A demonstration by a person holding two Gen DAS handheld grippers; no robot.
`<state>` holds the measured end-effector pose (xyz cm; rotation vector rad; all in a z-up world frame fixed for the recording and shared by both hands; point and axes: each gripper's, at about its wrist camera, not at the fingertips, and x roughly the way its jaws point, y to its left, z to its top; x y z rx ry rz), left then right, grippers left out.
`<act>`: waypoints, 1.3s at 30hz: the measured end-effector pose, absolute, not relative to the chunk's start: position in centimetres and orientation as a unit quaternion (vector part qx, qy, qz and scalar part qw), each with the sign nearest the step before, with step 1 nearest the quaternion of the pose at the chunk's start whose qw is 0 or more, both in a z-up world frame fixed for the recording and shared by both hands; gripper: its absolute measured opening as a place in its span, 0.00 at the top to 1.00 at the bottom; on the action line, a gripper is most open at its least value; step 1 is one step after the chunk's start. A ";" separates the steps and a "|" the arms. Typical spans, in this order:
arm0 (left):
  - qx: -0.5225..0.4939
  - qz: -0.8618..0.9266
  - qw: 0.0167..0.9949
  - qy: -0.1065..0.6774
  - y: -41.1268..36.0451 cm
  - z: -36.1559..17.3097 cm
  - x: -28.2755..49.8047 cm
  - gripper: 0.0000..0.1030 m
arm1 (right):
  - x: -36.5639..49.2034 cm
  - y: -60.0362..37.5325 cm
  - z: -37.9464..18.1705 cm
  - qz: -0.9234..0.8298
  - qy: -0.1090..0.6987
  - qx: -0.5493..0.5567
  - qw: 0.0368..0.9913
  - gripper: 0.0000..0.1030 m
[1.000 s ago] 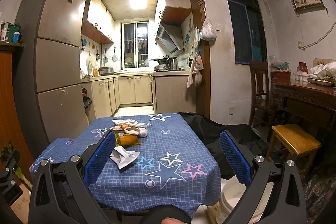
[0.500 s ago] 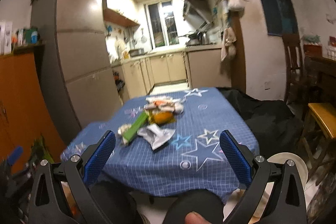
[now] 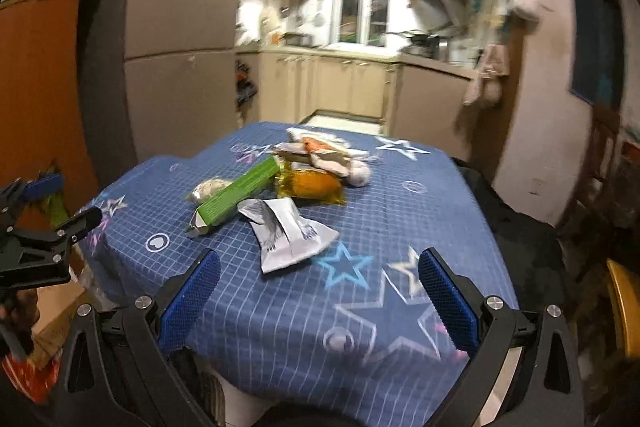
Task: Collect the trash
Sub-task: 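Grasp the white-blue wrapper with the right gripper while the left gripper approaches the green box, then grasp the green box with the left gripper and lift it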
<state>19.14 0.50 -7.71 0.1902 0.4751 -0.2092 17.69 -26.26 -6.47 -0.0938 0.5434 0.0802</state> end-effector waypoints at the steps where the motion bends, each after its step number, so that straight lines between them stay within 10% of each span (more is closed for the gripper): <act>1: 0.096 -0.113 0.959 0.241 0.6 -8.0 19.8 0.05 | 18.5 -26.2 -6.6 0.047 0.274 -0.053 0.959 0.04; 18: 0.103 -0.180 0.935 0.286 0.3 -9.6 26.6 0.10 | 35.8 -22.8 -13.7 0.212 0.449 -0.152 0.855 0.06; 39: 0.122 -0.298 0.908 0.267 -1.9 -9.3 31.0 0.10 | 32.4 -24.1 -14.8 0.170 0.466 -0.027 0.868 0.64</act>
